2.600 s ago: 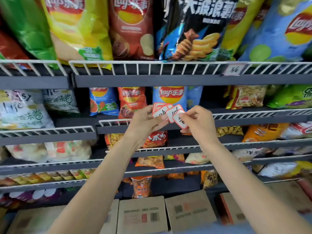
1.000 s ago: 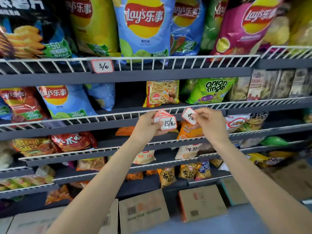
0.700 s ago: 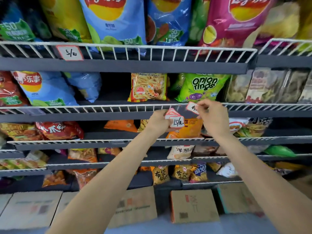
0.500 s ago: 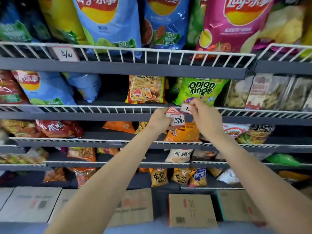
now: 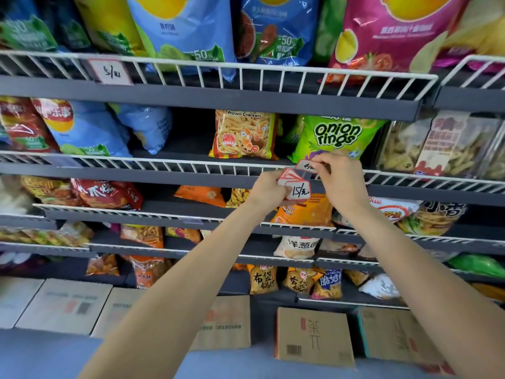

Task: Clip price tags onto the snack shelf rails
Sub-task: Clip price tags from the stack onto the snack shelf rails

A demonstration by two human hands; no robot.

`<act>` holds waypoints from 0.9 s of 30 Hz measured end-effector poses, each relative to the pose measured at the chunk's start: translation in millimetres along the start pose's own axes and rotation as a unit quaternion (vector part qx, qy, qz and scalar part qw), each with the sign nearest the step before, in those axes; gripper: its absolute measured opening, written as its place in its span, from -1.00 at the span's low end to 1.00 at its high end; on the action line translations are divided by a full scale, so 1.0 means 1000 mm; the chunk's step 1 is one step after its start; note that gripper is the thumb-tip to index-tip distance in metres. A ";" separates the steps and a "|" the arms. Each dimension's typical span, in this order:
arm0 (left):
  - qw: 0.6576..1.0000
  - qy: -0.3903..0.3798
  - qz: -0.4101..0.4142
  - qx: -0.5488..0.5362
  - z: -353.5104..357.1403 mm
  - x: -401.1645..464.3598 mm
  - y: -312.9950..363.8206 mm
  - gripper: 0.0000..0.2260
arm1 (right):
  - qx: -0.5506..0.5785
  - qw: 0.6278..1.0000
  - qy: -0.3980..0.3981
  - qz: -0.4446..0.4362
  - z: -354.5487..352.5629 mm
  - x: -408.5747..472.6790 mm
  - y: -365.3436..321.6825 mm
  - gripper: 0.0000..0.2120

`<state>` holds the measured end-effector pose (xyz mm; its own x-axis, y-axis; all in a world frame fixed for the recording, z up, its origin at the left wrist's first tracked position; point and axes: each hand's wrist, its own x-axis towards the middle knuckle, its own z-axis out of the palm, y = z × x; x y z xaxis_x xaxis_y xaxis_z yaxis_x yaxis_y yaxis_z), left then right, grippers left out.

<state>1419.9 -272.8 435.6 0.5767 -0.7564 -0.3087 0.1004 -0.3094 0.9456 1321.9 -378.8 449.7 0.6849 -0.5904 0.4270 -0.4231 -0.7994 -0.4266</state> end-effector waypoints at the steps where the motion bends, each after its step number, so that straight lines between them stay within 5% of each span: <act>1: 1.000 0.007 0.006 0.014 0.000 0.000 -0.001 -0.71 | -0.004 1.000 0.000 -0.003 -0.001 0.000 0.000 -0.80; 12: 0.954 0.012 0.095 0.282 -0.020 -0.007 -0.015 -0.66 | -0.082 0.994 0.019 -0.063 0.008 0.000 0.003 -0.91; 19: 0.947 -0.012 0.098 0.304 -0.021 -0.008 -0.012 -0.59 | -0.168 0.983 -0.033 -0.065 0.019 -0.003 0.006 -0.89; 27: 0.962 -0.020 0.076 0.261 -0.025 -0.001 -0.019 -0.57 | -0.255 0.959 -0.057 -0.108 0.020 -0.010 0.003 -0.63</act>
<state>1437.7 -251.5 420.9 0.5191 -0.8346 -0.1846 -0.4099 -0.4326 0.8030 1325.7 -373.3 428.1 0.8375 -0.4113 0.3598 -0.4786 -0.8698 0.1196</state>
